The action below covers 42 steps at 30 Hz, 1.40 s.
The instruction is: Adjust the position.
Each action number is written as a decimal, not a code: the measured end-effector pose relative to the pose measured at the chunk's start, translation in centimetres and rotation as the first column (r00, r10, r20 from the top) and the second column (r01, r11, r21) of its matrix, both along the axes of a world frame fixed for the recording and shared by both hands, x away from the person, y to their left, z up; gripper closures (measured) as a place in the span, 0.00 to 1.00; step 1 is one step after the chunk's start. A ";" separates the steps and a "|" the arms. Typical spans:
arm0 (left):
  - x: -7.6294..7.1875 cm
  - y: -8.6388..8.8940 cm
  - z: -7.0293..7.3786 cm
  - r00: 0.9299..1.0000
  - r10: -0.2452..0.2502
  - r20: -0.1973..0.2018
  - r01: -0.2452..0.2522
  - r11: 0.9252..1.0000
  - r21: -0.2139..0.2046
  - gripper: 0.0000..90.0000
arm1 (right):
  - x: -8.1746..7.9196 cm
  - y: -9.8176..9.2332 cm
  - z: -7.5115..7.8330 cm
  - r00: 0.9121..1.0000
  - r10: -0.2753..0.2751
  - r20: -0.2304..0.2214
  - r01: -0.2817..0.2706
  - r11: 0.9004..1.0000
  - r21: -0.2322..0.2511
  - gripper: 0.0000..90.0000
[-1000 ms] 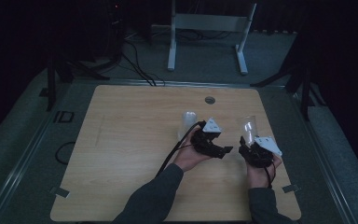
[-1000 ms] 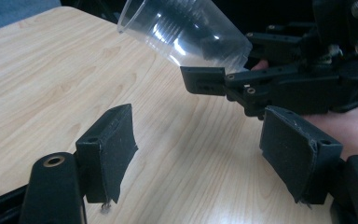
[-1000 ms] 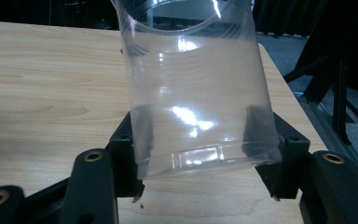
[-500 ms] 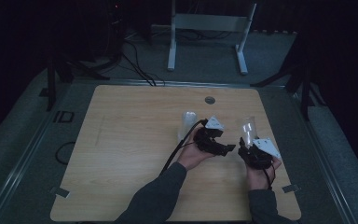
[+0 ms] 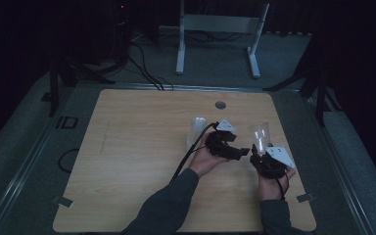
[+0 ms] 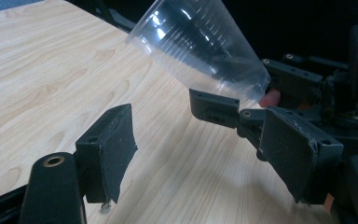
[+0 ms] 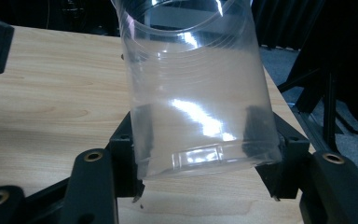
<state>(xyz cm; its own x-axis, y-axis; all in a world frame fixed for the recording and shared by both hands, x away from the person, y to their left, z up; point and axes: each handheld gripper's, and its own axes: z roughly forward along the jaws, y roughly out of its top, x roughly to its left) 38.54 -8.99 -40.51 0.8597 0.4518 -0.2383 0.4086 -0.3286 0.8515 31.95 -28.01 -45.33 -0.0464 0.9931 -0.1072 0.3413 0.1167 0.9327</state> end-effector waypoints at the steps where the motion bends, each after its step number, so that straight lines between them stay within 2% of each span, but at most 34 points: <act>1: 0.1 0.0 0.0 1.000 0.003 -0.003 -0.003 1.000 -0.004 0.29 | 0.0 0.0 0.0 1.000 0.001 0.005 -0.001 1.000 0.002 0.47; 5: 0.2 -0.2 0.1 1.000 0.010 -0.027 -0.011 0.999 -0.033 0.29 | -0.1 0.1 0.2 1.000 0.003 0.011 -0.003 1.000 -0.003 0.47; 10: 0.4 -0.7 0.2 1.000 0.015 -0.025 -0.016 1.000 -0.022 0.28 | -0.2 0.2 0.4 1.000 0.006 0.020 -0.006 1.000 -0.006 0.47; 13: 0.6 -0.8 0.5 0.999 0.020 -0.034 -0.021 0.999 -0.035 0.28 | -0.2 0.2 0.4 1.000 0.005 0.022 -0.005 1.000 -0.004 0.47; 20: 1.0 -1.2 1.1 0.999 0.021 -0.036 -0.023 0.999 -0.031 0.27 | -0.3 0.3 0.5 0.999 0.008 0.032 -0.008 1.000 -0.007 0.47; 24: 1.3 -1.4 1.3 0.998 0.016 -0.055 -0.017 1.000 -0.025 0.25 | -0.4 0.3 0.6 0.999 0.006 0.039 -0.006 1.000 -0.002 0.47; 29: 1.6 -1.6 1.4 0.997 0.019 -0.074 -0.022 0.999 -0.042 0.23 | -0.4 0.4 0.6 0.999 0.008 0.041 -0.008 1.000 0.001 0.47; 35: 1.7 -2.1 1.5 0.996 0.027 -0.080 -0.030 0.998 -0.047 0.21 | -0.5 0.5 0.7 0.999 0.011 0.051 -0.011 1.000 0.000 0.47; 36: 1.7 -2.2 1.5 0.997 0.037 -0.074 -0.041 0.998 -0.050 0.21 | -0.5 0.5 0.7 0.998 0.011 0.054 -0.011 1.000 0.000 0.47; 42: 1.9 -2.6 1.4 0.994 0.048 -0.100 -0.057 0.994 -0.091 0.21 | -0.6 0.4 0.9 0.998 0.011 0.066 -0.011 1.000 0.002 0.47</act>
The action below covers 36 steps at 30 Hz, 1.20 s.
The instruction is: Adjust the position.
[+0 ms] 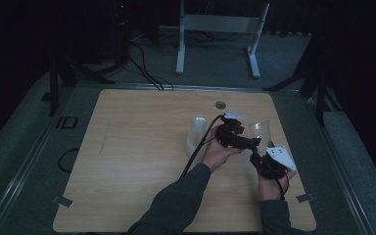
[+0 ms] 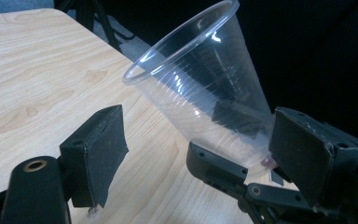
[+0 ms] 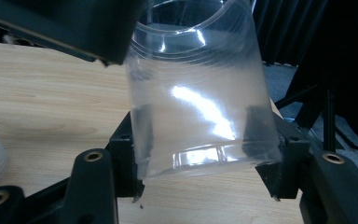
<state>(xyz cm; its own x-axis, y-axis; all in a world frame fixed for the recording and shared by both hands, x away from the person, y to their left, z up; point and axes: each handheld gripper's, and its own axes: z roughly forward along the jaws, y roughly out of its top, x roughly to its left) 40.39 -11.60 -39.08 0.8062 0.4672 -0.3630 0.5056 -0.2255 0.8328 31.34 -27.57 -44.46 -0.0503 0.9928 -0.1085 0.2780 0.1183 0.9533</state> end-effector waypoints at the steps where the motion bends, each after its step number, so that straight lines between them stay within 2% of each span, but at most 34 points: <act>1: 0.1 0.0 0.0 1.000 0.000 -0.006 0.000 1.000 -0.004 0.21 | 0.0 0.0 0.0 1.000 0.000 0.001 0.000 1.000 -0.001 0.47; 10: 0.3 -0.6 -0.3 1.000 0.012 -0.027 -0.013 1.000 -0.026 0.19 | -0.1 0.3 0.0 1.000 0.014 0.008 -0.014 1.000 -0.002 0.47; 19: 0.5 -1.2 -0.6 0.998 0.018 -0.065 -0.024 0.995 -0.097 0.18 | -0.2 0.4 0.0 1.000 0.020 0.019 -0.020 1.000 0.005 0.47; 28: 0.8 -1.6 -0.9 0.994 0.035 -0.104 -0.050 0.988 -0.147 0.18 | -0.3 0.5 0.0 0.999 0.027 0.029 -0.027 0.999 0.017 0.47; 36: 1.3 -2.0 -1.3 0.990 0.046 -0.130 -0.072 0.978 -0.198 0.18 | -0.2 0.6 0.0 0.999 0.032 0.030 -0.033 0.999 0.022 0.46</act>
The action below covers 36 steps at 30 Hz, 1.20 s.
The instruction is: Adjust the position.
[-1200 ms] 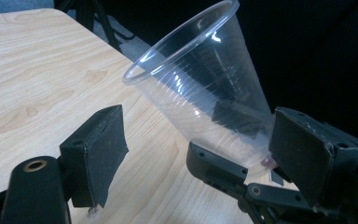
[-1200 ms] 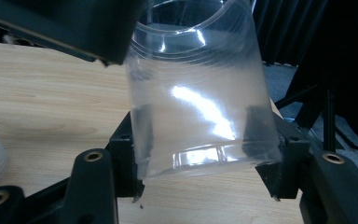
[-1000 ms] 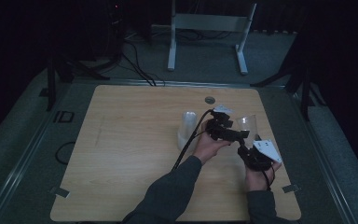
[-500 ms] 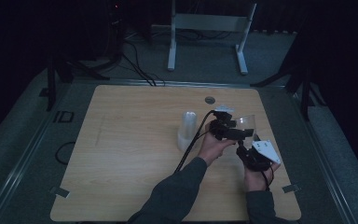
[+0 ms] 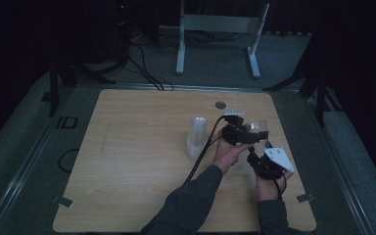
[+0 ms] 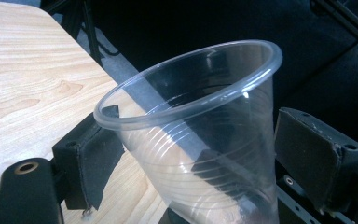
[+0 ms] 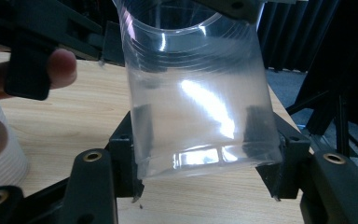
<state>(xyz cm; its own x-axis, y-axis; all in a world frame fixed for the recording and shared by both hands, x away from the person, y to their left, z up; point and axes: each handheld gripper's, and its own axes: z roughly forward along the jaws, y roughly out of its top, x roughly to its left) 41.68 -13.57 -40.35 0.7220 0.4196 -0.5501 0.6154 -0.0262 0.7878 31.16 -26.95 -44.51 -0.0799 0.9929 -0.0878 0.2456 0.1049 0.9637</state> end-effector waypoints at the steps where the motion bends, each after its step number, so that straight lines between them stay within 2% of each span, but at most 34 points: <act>1: 0.0 -0.1 0.0 1.000 0.005 -0.006 -0.005 1.000 -0.005 0.18 | 0.0 0.0 0.0 1.000 -0.001 0.000 0.001 1.000 0.001 0.46; 7: 0.0 0.2 0.1 1.000 0.013 -0.004 -0.014 1.000 -0.018 0.24 | 0.1 -0.2 -0.1 1.000 0.006 -0.009 -0.006 1.000 0.005 0.46; 18: -0.7 0.2 0.5 0.998 0.011 0.062 -0.012 1.000 0.013 0.29 | 0.3 -0.3 -0.1 0.999 0.039 -0.031 -0.038 0.999 0.012 0.45; 29: -1.6 0.0 1.1 0.990 0.011 0.141 -0.019 0.998 0.052 0.33 | 0.4 -0.7 0.0 0.997 0.066 -0.042 -0.066 0.998 0.008 0.43; 32: -1.7 0.1 1.3 0.989 0.017 0.150 -0.025 0.998 0.049 0.33 | 0.5 -0.7 0.0 0.996 0.075 -0.052 -0.075 0.997 0.002 0.36; 36: -1.9 0.2 1.6 0.983 0.028 0.181 -0.042 0.997 0.071 0.33 | 0.5 -0.7 0.0 0.994 0.092 -0.058 -0.091 0.996 0.018 0.32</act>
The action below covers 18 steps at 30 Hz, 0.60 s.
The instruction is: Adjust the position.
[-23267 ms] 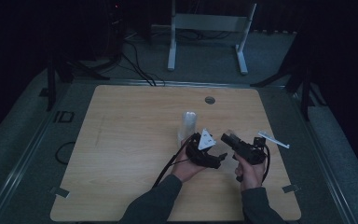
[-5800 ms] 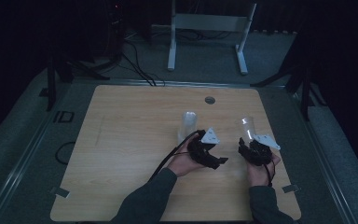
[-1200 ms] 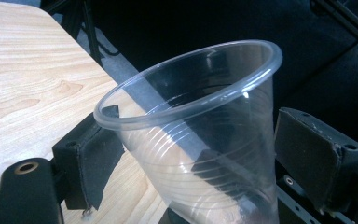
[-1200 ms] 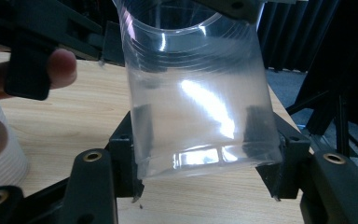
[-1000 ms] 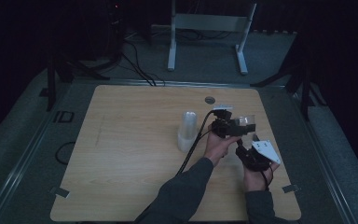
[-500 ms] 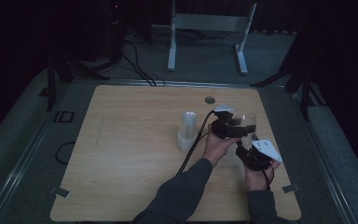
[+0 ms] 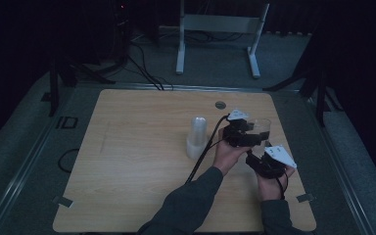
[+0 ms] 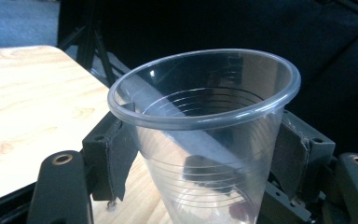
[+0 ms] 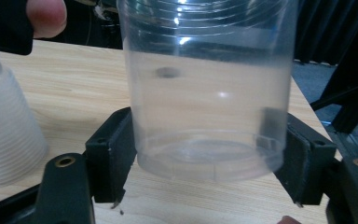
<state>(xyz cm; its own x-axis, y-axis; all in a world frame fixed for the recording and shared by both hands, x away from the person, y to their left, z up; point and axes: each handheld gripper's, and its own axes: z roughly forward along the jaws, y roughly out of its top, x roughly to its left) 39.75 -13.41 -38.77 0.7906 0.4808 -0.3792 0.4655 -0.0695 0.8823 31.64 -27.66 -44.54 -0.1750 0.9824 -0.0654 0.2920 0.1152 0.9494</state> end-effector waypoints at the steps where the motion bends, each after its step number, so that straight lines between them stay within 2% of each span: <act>1: 0.0 0.0 0.0 1.000 0.006 0.007 -0.006 1.000 0.008 0.33 | 0.0 0.0 0.0 1.000 0.002 0.005 -0.002 1.000 -0.003 0.31; 8: -0.5 -0.1 0.0 0.998 0.019 0.065 -0.024 0.996 0.081 0.32 | -0.3 0.0 0.5 0.999 0.025 0.033 -0.025 1.000 -0.013 0.34; 11: -0.7 -0.3 -0.1 0.996 0.020 0.089 -0.030 0.994 0.107 0.32 | -0.1 0.0 0.5 0.999 0.034 0.026 -0.034 0.999 -0.019 0.36; 14: -0.9 -0.5 -0.1 0.994 0.015 0.104 -0.027 0.992 0.121 0.32 | -0.1 0.1 0.3 0.999 0.039 0.020 -0.038 0.999 -0.022 0.42; 18: -0.9 -0.5 -0.2 0.996 0.012 0.084 -0.021 0.995 0.102 0.31 | -0.2 0.2 0.2 0.999 0.025 0.022 -0.024 0.999 -0.025 0.46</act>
